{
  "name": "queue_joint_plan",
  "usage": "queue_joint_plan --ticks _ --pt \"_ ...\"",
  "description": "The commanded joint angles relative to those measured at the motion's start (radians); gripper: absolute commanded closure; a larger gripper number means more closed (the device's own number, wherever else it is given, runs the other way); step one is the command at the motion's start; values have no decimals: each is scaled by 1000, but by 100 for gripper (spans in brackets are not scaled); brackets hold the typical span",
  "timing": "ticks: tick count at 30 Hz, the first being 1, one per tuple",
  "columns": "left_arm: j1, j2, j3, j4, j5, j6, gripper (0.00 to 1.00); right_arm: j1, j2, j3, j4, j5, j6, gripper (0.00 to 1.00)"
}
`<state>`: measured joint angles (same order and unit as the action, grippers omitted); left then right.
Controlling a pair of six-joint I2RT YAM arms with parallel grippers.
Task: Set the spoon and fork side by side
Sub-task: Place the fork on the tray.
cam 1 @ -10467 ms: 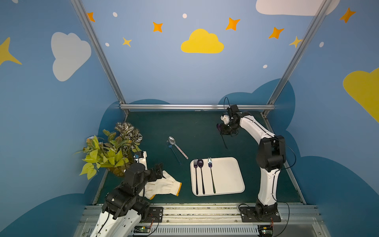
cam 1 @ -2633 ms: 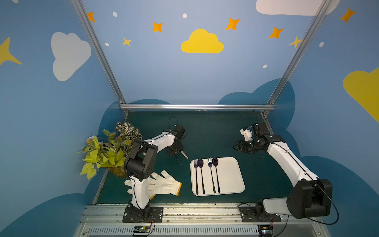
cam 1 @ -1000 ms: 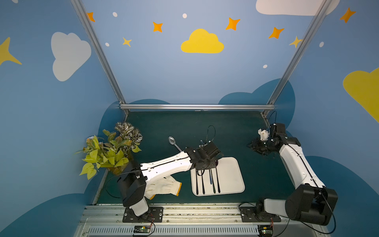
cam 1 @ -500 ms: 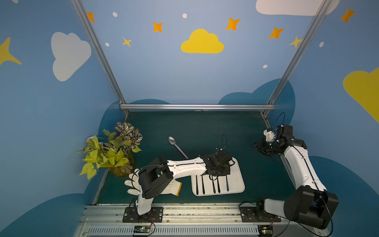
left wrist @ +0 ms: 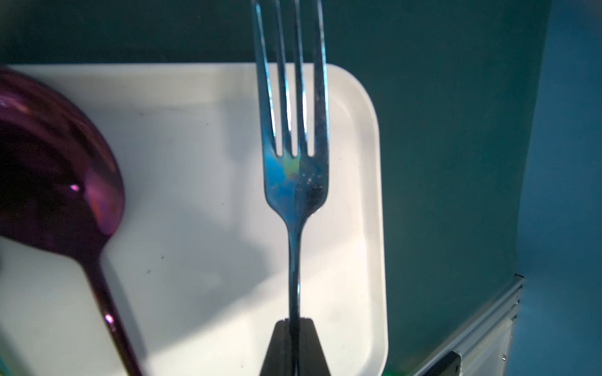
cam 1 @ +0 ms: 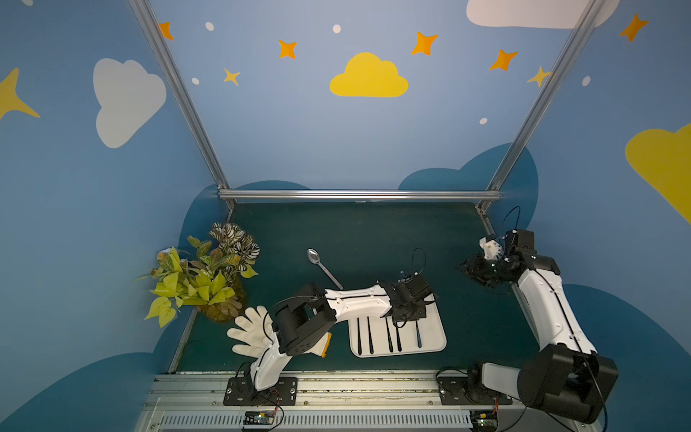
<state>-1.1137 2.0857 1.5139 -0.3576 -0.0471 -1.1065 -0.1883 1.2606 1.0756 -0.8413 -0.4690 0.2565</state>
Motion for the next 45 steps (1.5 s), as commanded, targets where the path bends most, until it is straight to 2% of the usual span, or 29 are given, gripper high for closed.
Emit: queue_joint_plan --ticks 1,13,31,45 --pt "-1 18 43 -88 -56 -21 98 -4 -14 -5 -18 -21 -10 58" --pt "-1 84 118 -167 -43 -42 97 -5 -5 -6 -16 -22 -10 59" --pt "0 136 167 -189 -25 -48 94 -5 -4 -11 -16 -18 -12 59" --pt "-1 138 171 -192 -22 -45 73 -5 -2 -11 -16 -20 -11 58"
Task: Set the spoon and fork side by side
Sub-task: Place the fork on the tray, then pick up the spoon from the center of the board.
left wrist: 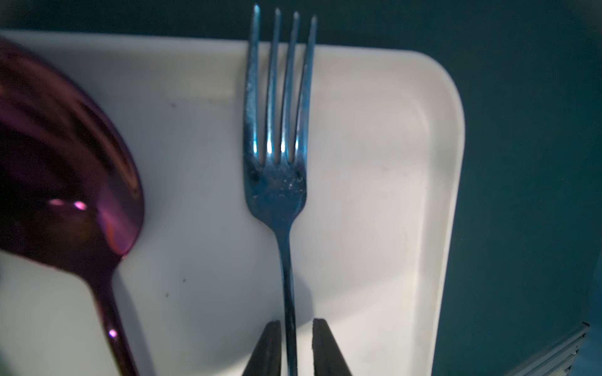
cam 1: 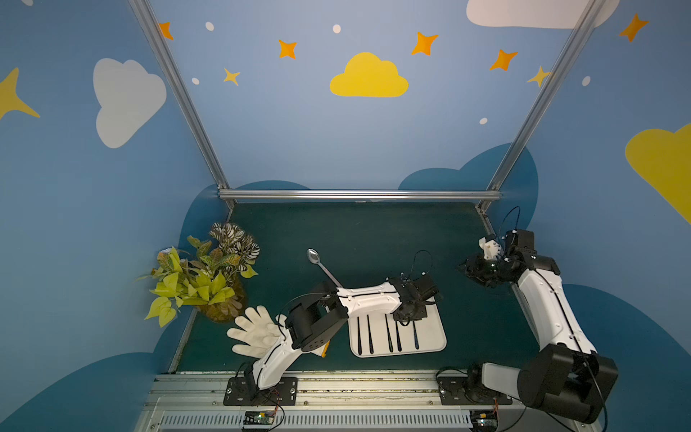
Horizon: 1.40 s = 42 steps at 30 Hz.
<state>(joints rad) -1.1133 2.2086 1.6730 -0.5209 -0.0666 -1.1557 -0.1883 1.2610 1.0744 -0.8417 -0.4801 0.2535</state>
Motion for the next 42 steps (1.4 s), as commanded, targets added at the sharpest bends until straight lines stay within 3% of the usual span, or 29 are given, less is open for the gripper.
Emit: queue_joint_plan --ticks 1,5,10,17,22,26,29,33,42 --pt "-1 9 13 -28 -7 9 71 -5 -2 -10 -16 -9 -8 58" --pt "-2 -30 11 -29 -30 37 62 -4 -5 -8 -16 -11 -11 59" --pt "-2 -134 9 -46 -92 112 47 -3 -23 -8 -16 3 -15 52" --pt "24 -347 -55 -196 -298 165 32 3 -19 -7 -16 -9 -6 50" --pt "161 -500 -183 -317 -373 130 28 18 -17 -10 -19 -17 -9 51" --pt "366 -586 -307 -343 -337 116 27 35 -7 -6 -27 -28 -11 53" --pt "489 -565 -330 -334 -279 145 27 45 6 3 -35 -34 -17 53" --pt "575 -465 -294 -320 -186 141 28 57 29 20 -48 -40 -25 54" --pt "621 -225 -154 -347 -119 114 36 69 65 32 -54 -45 -37 55"
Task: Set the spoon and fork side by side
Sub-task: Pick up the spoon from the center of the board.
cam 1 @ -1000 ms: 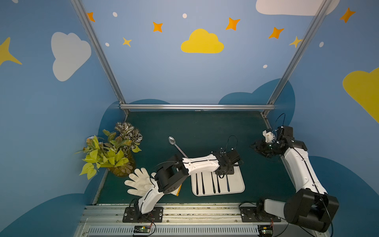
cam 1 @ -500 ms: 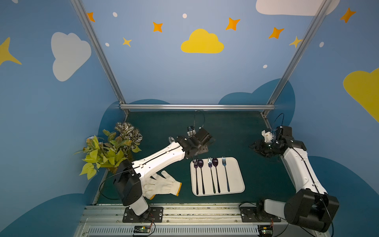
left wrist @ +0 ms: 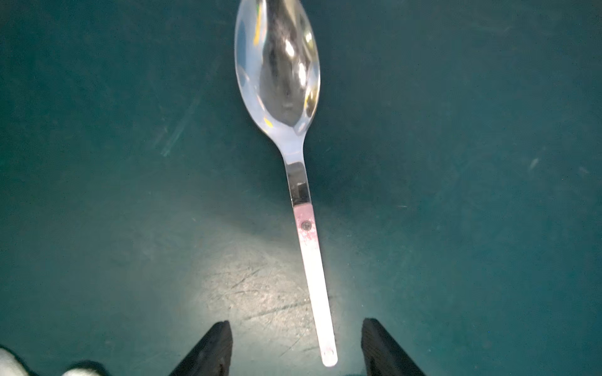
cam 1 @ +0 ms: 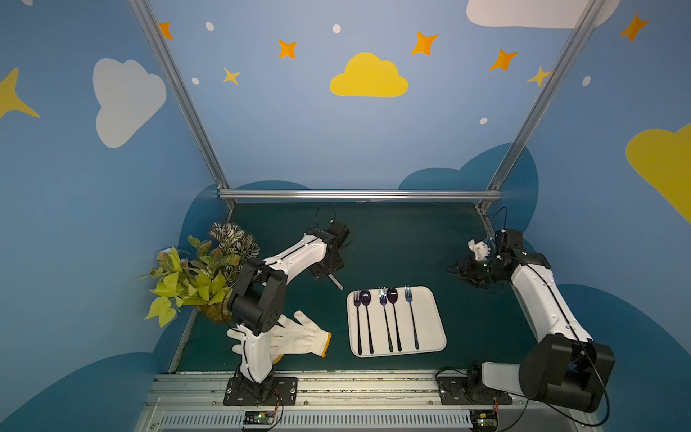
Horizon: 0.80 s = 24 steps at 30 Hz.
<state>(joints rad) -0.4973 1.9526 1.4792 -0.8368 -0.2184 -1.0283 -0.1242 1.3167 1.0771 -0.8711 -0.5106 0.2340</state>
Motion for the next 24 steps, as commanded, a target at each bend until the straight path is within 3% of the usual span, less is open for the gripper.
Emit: queue_joint_plan --ticks 1,19,22,24 --pt "8 51 53 -31 31 -17 37 6 11 30 -25 -14 -19 55" --pt "62 205 100 30 60 2 53 4 76 36 -25 -15 -28 57" --pt "62 208 91 42 64 3 59 4 83 42 -27 -15 -28 57" --pt "60 201 75 52 63 2 70 3 89 47 -30 -14 -26 57"
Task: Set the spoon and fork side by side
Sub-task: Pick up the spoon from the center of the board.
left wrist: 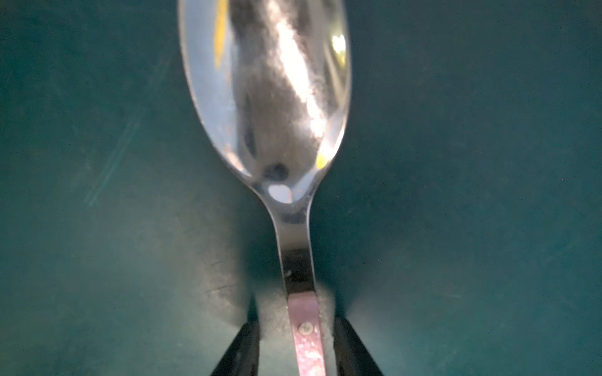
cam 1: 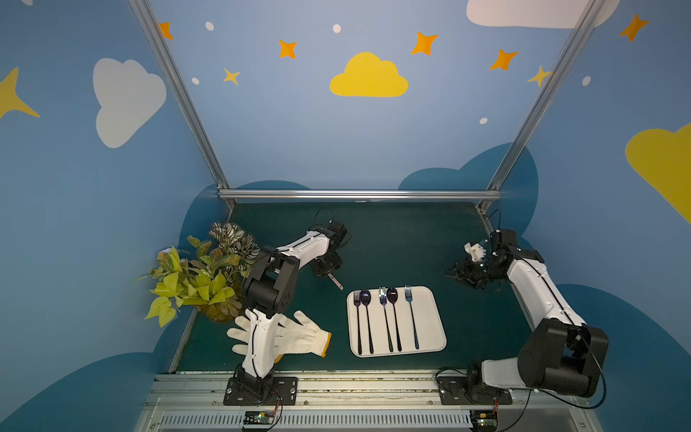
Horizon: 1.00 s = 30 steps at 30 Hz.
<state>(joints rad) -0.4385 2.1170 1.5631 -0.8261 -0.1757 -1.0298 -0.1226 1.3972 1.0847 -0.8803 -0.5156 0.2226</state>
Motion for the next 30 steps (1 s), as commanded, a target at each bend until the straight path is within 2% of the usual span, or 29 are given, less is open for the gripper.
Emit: queue_joint_plan --ticks 1,8,12,17,20,25,27,30 --pt "2 33 -17 46 18 4 75 2 10 42 -20 -9 -14 57" --pt "0 -18 -46 58 -8 52 97 2 19 58 -25 -10 -7 59" --pt "-5 -79 -52 52 -26 119 97 4 5 55 -25 -2 5 60" --pt "-58 -194 -35 23 -40 233 97 -5 -17 55 -26 14 41 60" --pt "-137 -290 -35 9 -14 256 97 -6 -56 62 -40 54 88 62" --pt "-328 -380 -38 7 33 180 97 -9 -131 112 -95 135 134 61" --pt "-422 -381 -22 10 1 153 97 -9 -150 123 -95 159 142 59" --pt "-548 -313 43 7 -26 104 97 -24 -169 124 -78 168 171 58"
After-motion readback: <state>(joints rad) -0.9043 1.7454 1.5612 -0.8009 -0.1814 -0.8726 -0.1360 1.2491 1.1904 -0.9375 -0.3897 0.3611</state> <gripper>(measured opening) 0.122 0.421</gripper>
